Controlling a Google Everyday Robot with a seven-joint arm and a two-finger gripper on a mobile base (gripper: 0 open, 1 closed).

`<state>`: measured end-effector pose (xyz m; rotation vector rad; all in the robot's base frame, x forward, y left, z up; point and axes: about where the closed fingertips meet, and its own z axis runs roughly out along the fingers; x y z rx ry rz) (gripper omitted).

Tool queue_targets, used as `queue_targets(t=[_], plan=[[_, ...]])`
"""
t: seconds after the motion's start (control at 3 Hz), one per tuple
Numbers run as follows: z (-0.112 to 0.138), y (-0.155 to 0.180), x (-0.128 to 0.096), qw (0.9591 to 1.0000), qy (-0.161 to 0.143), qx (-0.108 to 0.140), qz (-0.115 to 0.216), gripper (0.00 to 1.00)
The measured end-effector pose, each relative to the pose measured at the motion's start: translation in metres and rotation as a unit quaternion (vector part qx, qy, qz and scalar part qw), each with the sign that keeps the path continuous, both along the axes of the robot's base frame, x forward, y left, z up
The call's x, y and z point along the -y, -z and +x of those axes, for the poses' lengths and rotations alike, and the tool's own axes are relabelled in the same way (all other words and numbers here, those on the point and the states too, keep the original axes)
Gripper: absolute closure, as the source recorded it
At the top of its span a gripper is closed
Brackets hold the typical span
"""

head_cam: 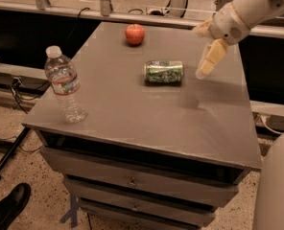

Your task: Knock green can over

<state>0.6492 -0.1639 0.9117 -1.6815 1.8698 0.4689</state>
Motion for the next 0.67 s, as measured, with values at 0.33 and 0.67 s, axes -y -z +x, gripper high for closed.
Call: queue_targets(t=[0.33, 0.67], plan=[[-0.0084, -0.0347, 0.0321, 0.9974, 0.027, 0.025, 0.062, 0.0], [-0.0076, -0.034, 0.0313, 0.9974, 0.027, 0.025, 0.062, 0.0]])
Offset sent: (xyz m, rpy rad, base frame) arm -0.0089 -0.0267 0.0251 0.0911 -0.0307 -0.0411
